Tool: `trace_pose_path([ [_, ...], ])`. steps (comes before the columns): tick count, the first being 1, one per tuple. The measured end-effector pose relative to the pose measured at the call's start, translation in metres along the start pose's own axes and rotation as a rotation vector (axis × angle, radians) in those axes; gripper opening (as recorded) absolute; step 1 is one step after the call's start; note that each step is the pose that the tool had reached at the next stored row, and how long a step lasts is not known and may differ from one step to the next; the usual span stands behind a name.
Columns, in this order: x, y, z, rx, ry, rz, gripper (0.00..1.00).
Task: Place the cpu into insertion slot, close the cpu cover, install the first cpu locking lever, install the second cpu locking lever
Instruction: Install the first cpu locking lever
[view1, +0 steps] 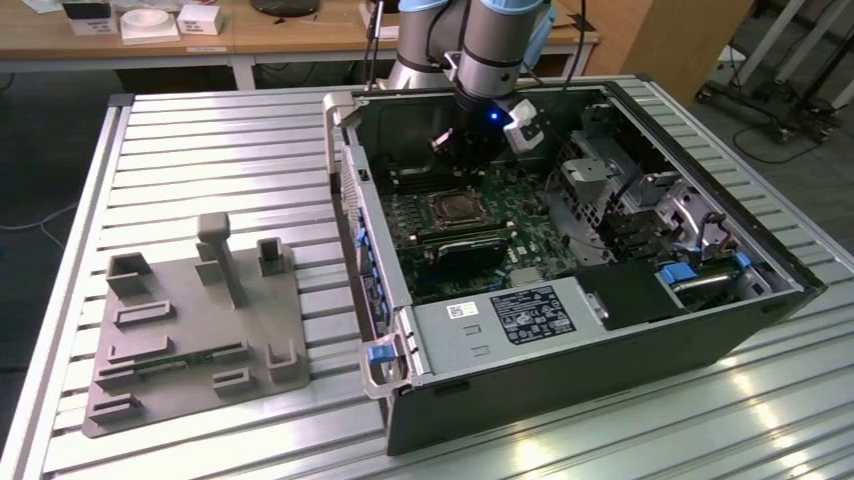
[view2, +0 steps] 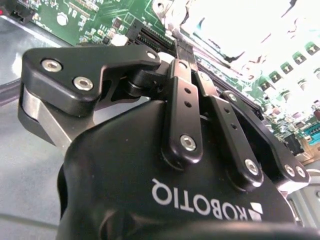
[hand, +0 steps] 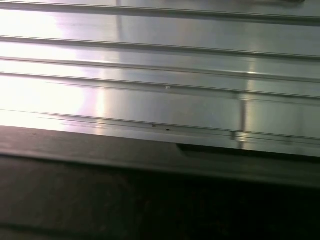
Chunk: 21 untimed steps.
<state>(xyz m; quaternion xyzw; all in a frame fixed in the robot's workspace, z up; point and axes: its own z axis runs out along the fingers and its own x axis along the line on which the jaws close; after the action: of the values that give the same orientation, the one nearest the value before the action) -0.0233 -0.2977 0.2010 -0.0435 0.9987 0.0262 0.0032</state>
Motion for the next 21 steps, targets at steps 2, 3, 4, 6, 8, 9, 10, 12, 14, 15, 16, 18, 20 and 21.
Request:
trace_pose_path([
  [2, 0.0000, 0.0000, -0.0002, -0.0002, -0.0001, 0.000, 0.10],
  [3, 0.0000, 0.0000, -0.0002, 0.0000, -0.0002, 0.000, 0.10],
  [4, 0.0000, 0.0000, -0.0002, 0.0009, -0.0001, 0.000, 0.10],
  [6, 0.0000, -0.0001, -0.0003, 0.0027, 0.0003, 0.000, 0.10],
  [8, 0.0000, -0.0001, -0.0003, 0.0043, 0.0006, 0.000, 0.10],
  [9, 0.0000, -0.0001, -0.0003, 0.0053, 0.0008, 0.000, 0.10],
  [10, 0.0000, -0.0001, -0.0002, 0.0064, 0.0009, 0.000, 0.10],
  [12, 0.0000, -0.0002, -0.0001, 0.0089, 0.0015, 0.000, 0.10],
  [14, 0.0000, -0.0003, 0.0002, 0.0112, 0.0023, 0.000, 0.10],
  [15, 0.0000, -0.0003, 0.0004, 0.0120, 0.0027, 0.000, 0.10],
  [16, 0.0000, -0.0003, 0.0007, 0.0130, 0.0030, 0.000, 0.10],
  [18, 0.0000, -0.0003, 0.0012, 0.0151, 0.0038, 0.000, 0.10],
  [20, 0.0000, -0.0004, 0.0017, 0.0172, 0.0046, 0.000, 0.10],
  [21, 0.0000, -0.0004, 0.0020, 0.0180, 0.0050, 0.000, 0.10],
])
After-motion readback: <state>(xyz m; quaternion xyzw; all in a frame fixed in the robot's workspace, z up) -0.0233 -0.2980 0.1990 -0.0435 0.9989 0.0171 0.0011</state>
